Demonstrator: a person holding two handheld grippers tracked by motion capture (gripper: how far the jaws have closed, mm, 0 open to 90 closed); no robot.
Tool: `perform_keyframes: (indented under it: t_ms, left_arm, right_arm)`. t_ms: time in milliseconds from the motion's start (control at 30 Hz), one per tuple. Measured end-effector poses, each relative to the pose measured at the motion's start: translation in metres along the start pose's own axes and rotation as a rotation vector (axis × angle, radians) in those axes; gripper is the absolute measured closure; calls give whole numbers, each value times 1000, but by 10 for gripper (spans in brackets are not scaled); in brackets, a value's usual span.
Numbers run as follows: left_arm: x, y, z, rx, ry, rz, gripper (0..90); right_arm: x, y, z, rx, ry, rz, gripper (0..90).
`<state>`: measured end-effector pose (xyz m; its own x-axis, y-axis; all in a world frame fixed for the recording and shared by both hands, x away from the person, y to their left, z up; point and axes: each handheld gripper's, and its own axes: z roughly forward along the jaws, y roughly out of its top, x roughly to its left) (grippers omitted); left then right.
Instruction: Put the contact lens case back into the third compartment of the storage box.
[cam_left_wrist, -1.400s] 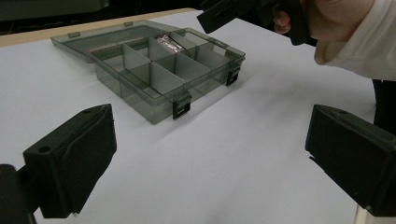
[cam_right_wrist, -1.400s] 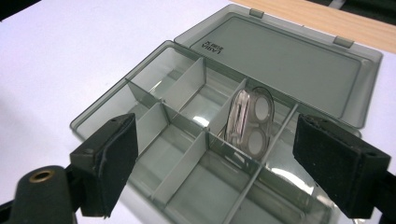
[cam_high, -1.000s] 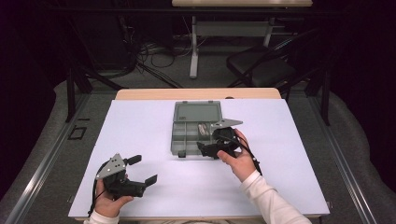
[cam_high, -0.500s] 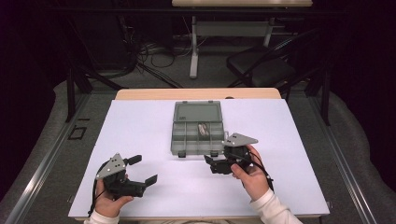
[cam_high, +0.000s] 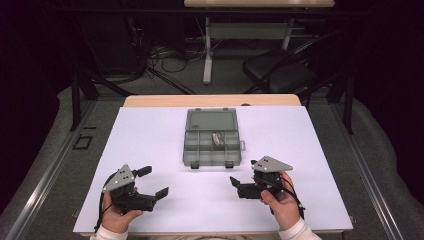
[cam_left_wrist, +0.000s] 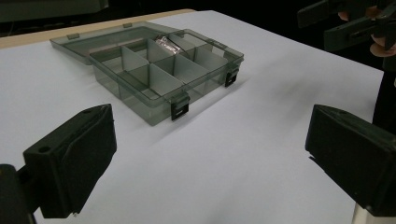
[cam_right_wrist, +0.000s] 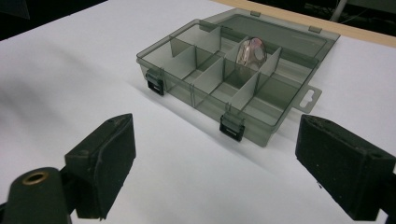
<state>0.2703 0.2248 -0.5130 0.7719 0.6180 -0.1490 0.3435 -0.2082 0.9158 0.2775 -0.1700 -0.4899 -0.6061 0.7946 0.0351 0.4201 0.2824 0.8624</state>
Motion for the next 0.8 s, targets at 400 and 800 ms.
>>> perform_keyframes:
  t_ms: [400, 800]
  left_arm:
    - [0, 0, 0, 2, -1, 2, 25]
    - [0, -1, 0, -4, 4, 0, 27]
  right_arm:
    - [-7, -22, 0, -3, -4, 54, 119]
    - [-13, -32, 6, -1, -16, 57, 119]
